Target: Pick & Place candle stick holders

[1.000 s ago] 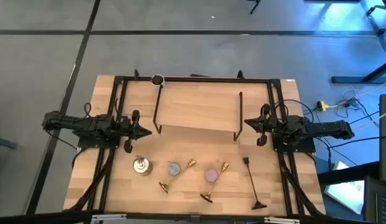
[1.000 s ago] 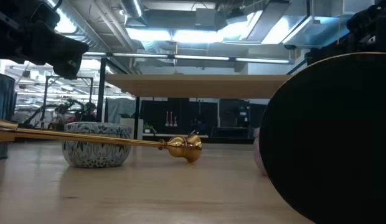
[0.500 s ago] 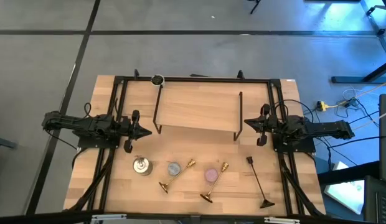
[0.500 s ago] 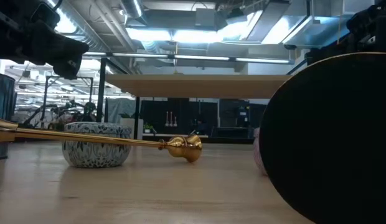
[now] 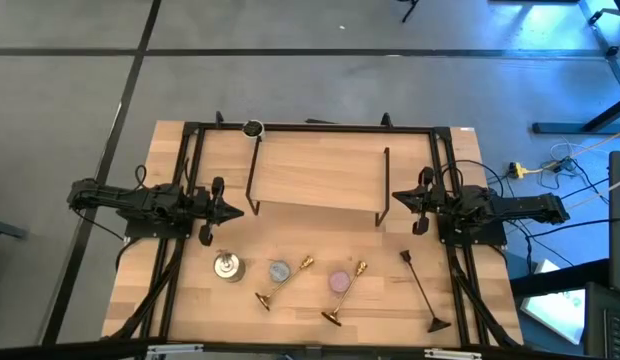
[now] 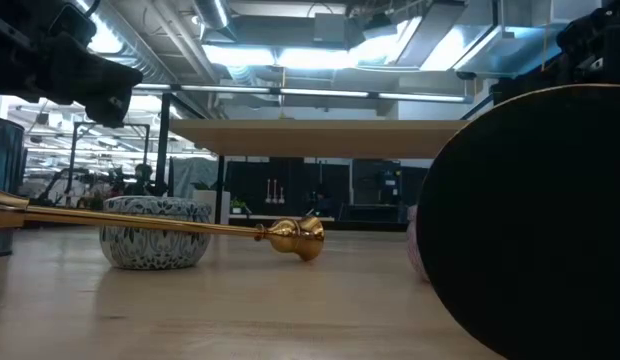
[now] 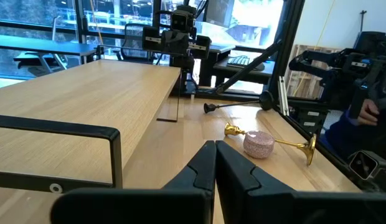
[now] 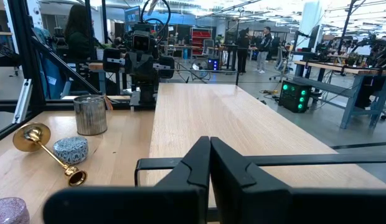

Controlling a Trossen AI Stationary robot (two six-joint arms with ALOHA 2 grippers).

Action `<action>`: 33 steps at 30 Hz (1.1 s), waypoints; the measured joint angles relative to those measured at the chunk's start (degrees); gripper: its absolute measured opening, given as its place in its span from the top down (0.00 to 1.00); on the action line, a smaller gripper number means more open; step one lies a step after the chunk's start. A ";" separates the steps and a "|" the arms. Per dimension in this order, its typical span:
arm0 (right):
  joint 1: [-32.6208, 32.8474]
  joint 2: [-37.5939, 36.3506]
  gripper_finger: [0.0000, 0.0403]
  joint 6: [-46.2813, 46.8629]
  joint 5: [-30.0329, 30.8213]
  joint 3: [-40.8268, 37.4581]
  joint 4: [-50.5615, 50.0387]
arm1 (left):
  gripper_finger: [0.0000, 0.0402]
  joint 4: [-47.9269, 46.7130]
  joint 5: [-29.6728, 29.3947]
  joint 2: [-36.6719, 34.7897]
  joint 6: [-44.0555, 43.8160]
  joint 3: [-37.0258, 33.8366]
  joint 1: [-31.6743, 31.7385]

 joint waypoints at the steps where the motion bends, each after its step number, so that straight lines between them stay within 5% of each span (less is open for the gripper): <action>1: 0.00 0.00 0.97 0.00 0.00 0.00 0.00 | 1.00 -0.01 0.00 0.01 0.01 0.01 0.00; 27: 0.00 0.01 0.97 0.00 -0.01 -0.02 -0.02 | 1.00 -0.01 0.00 0.00 0.01 0.00 -0.01; 30: 0.00 0.00 0.97 0.00 -0.02 -0.02 0.00 | 1.00 2.75 -3.62 0.03 2.86 0.01 0.08; 33: -0.02 0.00 0.97 0.00 0.00 -0.01 -0.02 | 1.00 10.85 -6.75 0.01 -7.85 0.00 0.11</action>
